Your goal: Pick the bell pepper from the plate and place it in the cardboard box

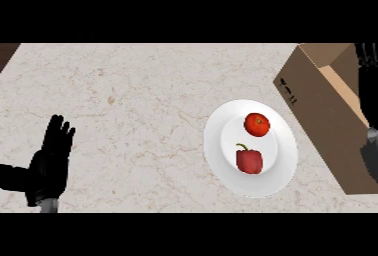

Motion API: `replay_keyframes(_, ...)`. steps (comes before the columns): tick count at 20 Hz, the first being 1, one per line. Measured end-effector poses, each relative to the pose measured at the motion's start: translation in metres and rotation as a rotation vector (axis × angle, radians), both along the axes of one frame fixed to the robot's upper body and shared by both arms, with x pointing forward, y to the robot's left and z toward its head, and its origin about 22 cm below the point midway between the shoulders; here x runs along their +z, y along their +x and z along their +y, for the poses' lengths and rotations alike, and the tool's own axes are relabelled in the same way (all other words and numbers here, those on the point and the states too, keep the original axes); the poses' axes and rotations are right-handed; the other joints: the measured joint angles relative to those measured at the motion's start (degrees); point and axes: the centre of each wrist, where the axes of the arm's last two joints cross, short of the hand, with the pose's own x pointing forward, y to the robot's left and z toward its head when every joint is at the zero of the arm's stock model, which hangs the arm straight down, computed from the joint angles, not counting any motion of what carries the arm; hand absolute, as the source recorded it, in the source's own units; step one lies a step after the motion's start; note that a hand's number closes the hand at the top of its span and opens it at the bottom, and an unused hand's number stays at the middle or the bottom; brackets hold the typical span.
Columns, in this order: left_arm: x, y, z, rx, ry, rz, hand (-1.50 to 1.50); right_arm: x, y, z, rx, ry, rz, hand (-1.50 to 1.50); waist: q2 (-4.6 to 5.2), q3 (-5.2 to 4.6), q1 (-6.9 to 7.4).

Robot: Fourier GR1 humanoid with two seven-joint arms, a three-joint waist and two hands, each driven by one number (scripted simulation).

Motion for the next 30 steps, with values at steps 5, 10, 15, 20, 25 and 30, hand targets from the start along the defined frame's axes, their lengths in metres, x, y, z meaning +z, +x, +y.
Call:
replay_keyframes(5, 0.016, 0.004, 0.015, -0.076, 0.040, 0.009, 0.00, -0.015, -0.016, 0.012, 0.013, -0.075, 0.188, -1.50, -0.47, 0.58, -0.08)
replay_keyframes(10, 0.029, 0.003, 0.026, -0.153, 0.057, 0.049, 0.00, -0.037, -0.040, 0.005, -0.202, -0.165, 0.140, -1.50, -0.90, 0.73, -1.63)
replay_keyframes(15, 0.047, 0.009, 0.032, -0.200, 0.053, 0.066, 0.00, -0.059, -0.088, 0.028, -0.174, -0.250, -0.008, -1.50, -0.81, 0.84, -1.13)
replay_keyframes(20, 0.052, 0.011, 0.034, -0.213, 0.052, 0.068, 0.00, -0.055, -0.120, 0.027, -0.162, -0.505, 0.058, -1.50, -0.86, 0.65, -1.04)
replay_keyframes(25, 0.055, 0.010, 0.035, -0.216, 0.053, 0.071, 0.00, -0.048, -0.132, 0.017, -0.240, -0.835, 0.222, -1.50, -0.93, 0.39, -0.89)
replay_keyframes(30, 0.060, 0.014, 0.032, -0.240, 0.052, 0.065, 0.00, -0.032, -0.141, 0.032, -0.314, -1.072, 0.389, -1.50, -0.63, 0.34, 0.23)
